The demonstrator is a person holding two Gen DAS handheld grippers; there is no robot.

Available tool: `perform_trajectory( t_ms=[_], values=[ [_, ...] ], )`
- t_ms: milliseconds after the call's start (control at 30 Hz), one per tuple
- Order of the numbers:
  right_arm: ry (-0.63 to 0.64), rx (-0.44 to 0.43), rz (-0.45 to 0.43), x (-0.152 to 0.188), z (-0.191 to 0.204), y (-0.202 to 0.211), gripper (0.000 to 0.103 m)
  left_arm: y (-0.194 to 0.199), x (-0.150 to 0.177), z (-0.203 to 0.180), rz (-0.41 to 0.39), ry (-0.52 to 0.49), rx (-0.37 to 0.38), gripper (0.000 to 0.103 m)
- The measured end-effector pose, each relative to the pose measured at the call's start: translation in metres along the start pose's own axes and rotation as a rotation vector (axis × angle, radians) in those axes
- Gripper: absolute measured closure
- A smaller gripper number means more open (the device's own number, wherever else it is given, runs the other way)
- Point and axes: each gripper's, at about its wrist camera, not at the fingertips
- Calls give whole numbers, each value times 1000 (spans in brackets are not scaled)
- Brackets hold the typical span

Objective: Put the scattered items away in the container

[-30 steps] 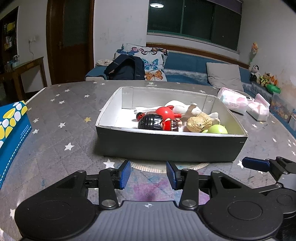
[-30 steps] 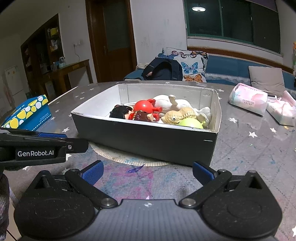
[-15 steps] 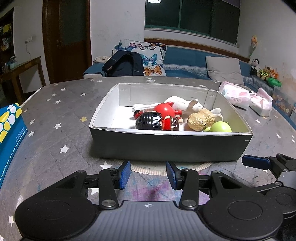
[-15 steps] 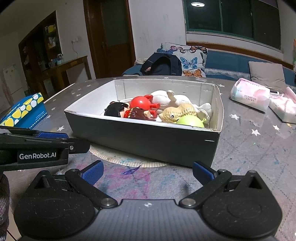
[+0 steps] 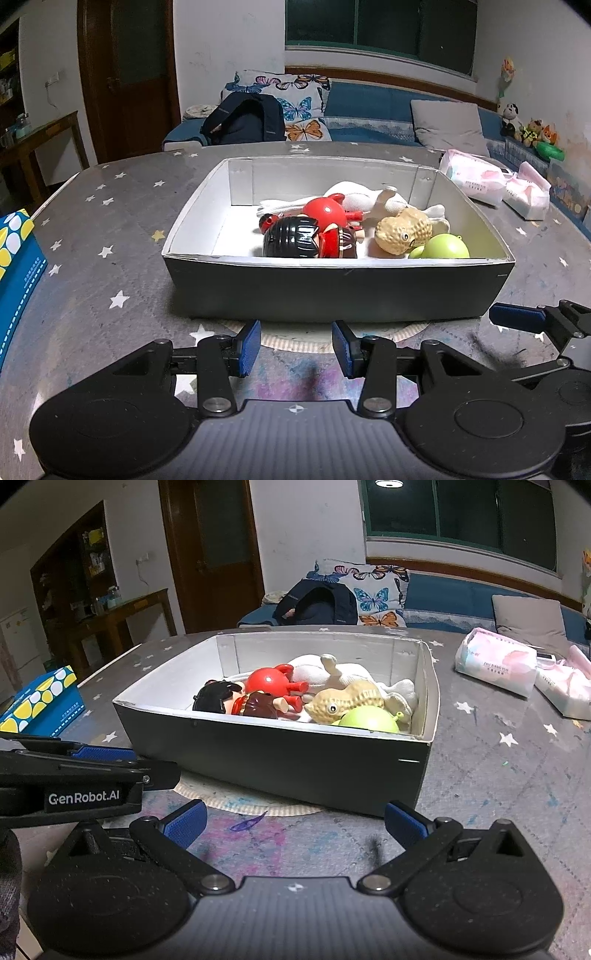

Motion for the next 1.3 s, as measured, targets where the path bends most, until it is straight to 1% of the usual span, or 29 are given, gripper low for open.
perform_trajectory(
  t_ms=[600, 1000, 1167, 1200, 1300],
  values=[
    [-22, -3, 27, 1, -14, -15, 0, -20, -6, -11, 25, -22, -3, 59],
    [-26, -17, 41, 4, -16, -20, 0, -29, -7, -16, 39, -32, -7, 60],
    [-26, -14, 43, 5, -16, -20, 0, -28, -7, -18, 22, -36, -10, 62],
    [-25, -13, 42, 5, -16, -20, 0, -27, -7, -17, 15, -36, -7, 64],
    [-25, -7, 39, 6, -17, -19, 0, -25, -7, -18, 1, -39, -7, 64]
  ],
)
Point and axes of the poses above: each gripper's, at about its wrist camera, not at the fingertips, and y roughly against the way its jaws point, z to its left, x to its underside, and after that the axes turned 7 degrees about y, right-handed
